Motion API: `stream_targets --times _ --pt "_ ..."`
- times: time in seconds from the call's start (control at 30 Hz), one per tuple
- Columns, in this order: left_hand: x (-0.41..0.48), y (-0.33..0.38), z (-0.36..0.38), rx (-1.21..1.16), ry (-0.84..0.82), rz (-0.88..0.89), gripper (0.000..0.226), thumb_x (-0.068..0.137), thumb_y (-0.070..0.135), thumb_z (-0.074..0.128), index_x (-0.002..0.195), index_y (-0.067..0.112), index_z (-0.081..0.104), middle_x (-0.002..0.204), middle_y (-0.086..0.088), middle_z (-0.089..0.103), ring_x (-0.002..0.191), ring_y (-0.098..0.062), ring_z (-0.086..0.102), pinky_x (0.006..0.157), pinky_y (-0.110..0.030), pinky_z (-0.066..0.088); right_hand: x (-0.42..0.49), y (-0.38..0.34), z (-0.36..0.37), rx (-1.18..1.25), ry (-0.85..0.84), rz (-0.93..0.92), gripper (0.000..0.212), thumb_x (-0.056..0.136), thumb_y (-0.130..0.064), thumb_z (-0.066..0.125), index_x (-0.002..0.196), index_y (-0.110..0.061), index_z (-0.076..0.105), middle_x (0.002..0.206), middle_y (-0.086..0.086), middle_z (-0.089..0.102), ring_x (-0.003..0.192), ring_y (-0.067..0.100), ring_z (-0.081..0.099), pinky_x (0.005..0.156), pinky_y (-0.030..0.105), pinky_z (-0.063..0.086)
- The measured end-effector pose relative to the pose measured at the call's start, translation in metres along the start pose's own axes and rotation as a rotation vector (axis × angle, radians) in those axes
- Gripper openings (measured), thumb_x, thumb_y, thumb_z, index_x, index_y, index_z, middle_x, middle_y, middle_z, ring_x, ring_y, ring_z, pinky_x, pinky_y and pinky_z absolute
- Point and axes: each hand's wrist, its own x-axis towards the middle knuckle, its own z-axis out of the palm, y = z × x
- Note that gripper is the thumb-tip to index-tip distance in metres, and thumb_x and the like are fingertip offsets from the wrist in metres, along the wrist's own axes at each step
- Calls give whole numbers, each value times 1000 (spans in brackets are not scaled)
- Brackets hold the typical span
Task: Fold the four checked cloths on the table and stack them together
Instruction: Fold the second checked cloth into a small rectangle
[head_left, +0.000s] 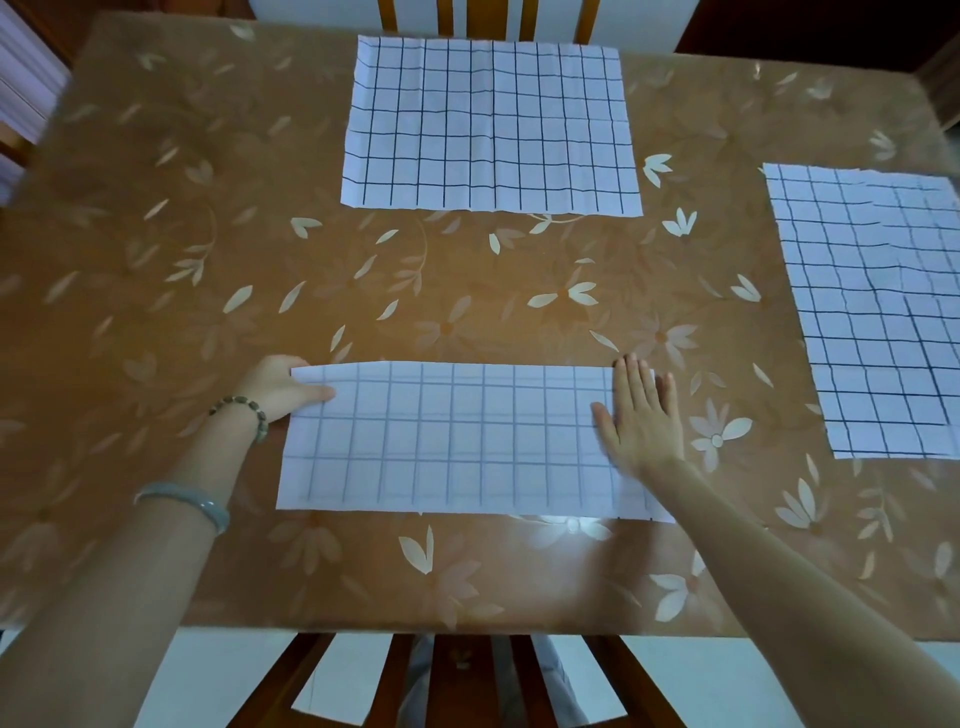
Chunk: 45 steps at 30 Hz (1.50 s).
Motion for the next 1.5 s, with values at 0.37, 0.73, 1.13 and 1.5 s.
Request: stream_targets --times 0.37,0.73,1.13,1.5 --pt "-27 -1 2 -246 -128 -92 21 86 16 70 103 4 69 99 -8 68 90 -25 63 76 -34 47 0 -15 -13 -83 43 14 67 90 -38 20 150 -7 22 156 22 18 145 35 15 115 52 -6" --pt "-37 -3 -9 -353 -161 -173 7 89 16 66 94 12 67 94 -2 69 89 -18 65 65 -30 51 -8 -134 -29 510 -159 -227 60 79 -26 67 135 -20 48 114 11 38 105 29 42 89 36 43" --pt "-69 19 -42 -372 -134 -87 12 85 12 69 97 9 71 94 -3 74 89 -17 69 70 -29 54 0 -129 -40 478 -346 -252 98 64 -34 81 144 -23 26 113 4 28 107 24 34 95 37 44" --pt "-130 118 -33 -376 -103 246 30 87 -3 59 111 15 56 98 5 70 76 -3 70 56 -24 58 9 -134 -47 297 -432 -267 125 61 -44 83 151 -23 0 131 10 28 121 28 33 96 43 44"
